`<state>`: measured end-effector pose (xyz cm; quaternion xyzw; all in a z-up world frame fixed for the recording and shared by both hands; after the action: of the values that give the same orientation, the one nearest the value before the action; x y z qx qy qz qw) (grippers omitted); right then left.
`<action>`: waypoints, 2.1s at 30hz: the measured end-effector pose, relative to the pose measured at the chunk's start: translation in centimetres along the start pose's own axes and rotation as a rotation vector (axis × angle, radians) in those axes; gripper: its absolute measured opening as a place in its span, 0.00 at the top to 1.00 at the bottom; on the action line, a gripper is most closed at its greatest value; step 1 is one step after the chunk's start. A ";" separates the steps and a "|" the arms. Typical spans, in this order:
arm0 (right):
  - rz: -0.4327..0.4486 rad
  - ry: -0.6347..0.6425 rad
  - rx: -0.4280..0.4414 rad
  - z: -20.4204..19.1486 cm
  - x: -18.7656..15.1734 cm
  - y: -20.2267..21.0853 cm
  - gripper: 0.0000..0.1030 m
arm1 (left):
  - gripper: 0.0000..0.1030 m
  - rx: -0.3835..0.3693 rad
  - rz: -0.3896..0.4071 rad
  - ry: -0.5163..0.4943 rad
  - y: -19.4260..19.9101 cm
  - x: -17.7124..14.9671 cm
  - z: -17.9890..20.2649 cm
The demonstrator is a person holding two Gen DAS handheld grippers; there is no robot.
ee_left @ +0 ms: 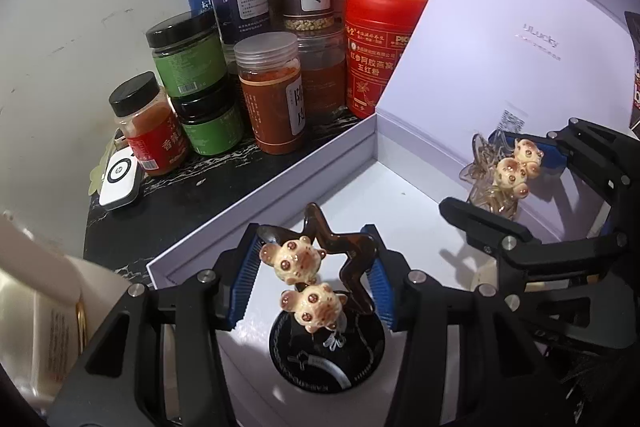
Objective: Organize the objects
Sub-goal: 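Lower both hair clips into the box and open both tools, then withdraw both tools up and out of the lavender box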
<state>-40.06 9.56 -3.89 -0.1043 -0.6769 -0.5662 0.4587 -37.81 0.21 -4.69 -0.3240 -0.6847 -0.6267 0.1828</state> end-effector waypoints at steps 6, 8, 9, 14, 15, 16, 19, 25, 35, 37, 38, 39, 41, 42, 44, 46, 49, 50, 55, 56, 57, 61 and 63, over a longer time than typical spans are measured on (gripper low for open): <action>-0.015 -0.008 0.022 0.0 0.6 -1.4 0.40 | 0.53 -0.008 0.012 0.013 -0.8 0.9 -0.8; -0.027 -0.002 0.034 -0.1 0.9 -1.8 0.40 | 0.53 -0.001 0.016 0.018 -1.1 1.2 -1.2; -0.029 0.006 0.040 -0.2 0.9 -1.9 0.40 | 0.53 -0.004 0.017 0.021 -1.2 1.3 -1.3; -0.044 0.033 0.066 -0.6 0.3 -2.3 0.40 | 0.53 -0.018 0.003 0.019 -2.0 1.3 -1.6; -0.047 0.040 0.065 -0.8 0.2 -2.4 0.40 | 0.53 -0.022 -0.004 0.019 -2.1 1.2 -1.6; -0.054 0.045 0.069 -0.9 0.1 -2.4 0.40 | 0.53 -0.029 -0.013 0.022 -2.4 1.1 -1.7; -0.072 0.050 0.091 -1.1 -0.1 -2.5 0.40 | 0.53 -0.024 -0.013 0.015 -2.4 1.0 -1.6; -0.100 0.074 0.107 -1.4 -0.4 -2.7 0.40 | 0.53 -0.019 -0.016 0.009 -2.5 1.0 -1.6; -0.118 0.101 0.089 -2.1 -0.8 -3.1 0.40 | 0.53 0.013 -0.049 -0.026 -2.6 0.8 -1.1; -0.121 0.103 0.087 -2.1 -0.8 -3.1 0.40 | 0.53 0.013 -0.053 -0.028 -2.6 0.7 -1.1; -0.122 0.103 0.088 -2.1 -0.8 -3.1 0.40 | 0.53 0.012 -0.054 -0.029 -2.6 0.7 -1.1; -0.124 0.105 0.088 -2.1 -0.9 -3.1 0.40 | 0.53 0.013 -0.057 -0.031 -2.6 0.7 -1.1; -0.128 0.109 0.088 -2.2 -0.9 -3.1 0.40 | 0.53 0.015 -0.060 -0.032 -2.6 0.7 -1.1; -0.130 0.111 0.088 -2.2 -0.9 -3.1 0.40 | 0.53 0.014 -0.060 -0.031 -2.7 0.7 -1.1; -0.135 0.115 0.090 -2.3 -1.0 -3.2 0.39 | 0.52 0.015 -0.062 -0.031 -2.7 0.7 -1.1; -0.141 0.120 0.091 -2.3 -1.1 -3.2 0.39 | 0.51 0.015 -0.062 -0.028 -2.7 0.7 -1.1; -0.147 0.126 0.088 -2.4 -1.2 -3.3 0.38 | 0.45 0.005 -0.065 -0.034 -2.8 0.7 -0.9; -0.150 0.129 0.087 -2.4 -1.2 -3.3 0.37 | 0.44 0.004 -0.064 -0.035 -2.8 0.7 -0.9; -0.151 0.139 0.077 -2.6 -1.2 -3.2 0.32 | 0.40 0.004 -0.065 -0.035 -2.8 0.7 -0.8; -0.151 0.139 0.074 -2.6 -1.2 -3.2 0.32 | 0.40 0.005 -0.064 -0.034 -2.8 0.7 -0.8; -0.153 0.139 0.069 -2.6 -1.2 -3.1 0.32 | 0.40 0.004 -0.064 -0.034 -2.9 0.7 -0.8; -0.143 0.148 0.045 -2.6 -1.1 -2.8 0.32 | 0.40 0.012 -0.060 -0.029 -2.6 0.7 -0.8; -0.133 0.155 0.033 -2.6 -0.9 -2.5 0.32 | 0.40 0.022 -0.054 -0.030 -2.4 0.8 -1.0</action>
<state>-39.89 6.78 -6.44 -0.0073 -0.6542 -0.5904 0.4726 -40.12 -0.56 -5.78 -0.3128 -0.7027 -0.6189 0.1590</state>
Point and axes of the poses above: each gripper's, at about its wrist camera, not at the fingertips, and y roughly against the way its jaws point, z to its right, x to its top, the point moved 3 cm from there along -y, roughly the way its jaws point, and after that the axes turned 8 degrees about -y, right-handed, at the moved point
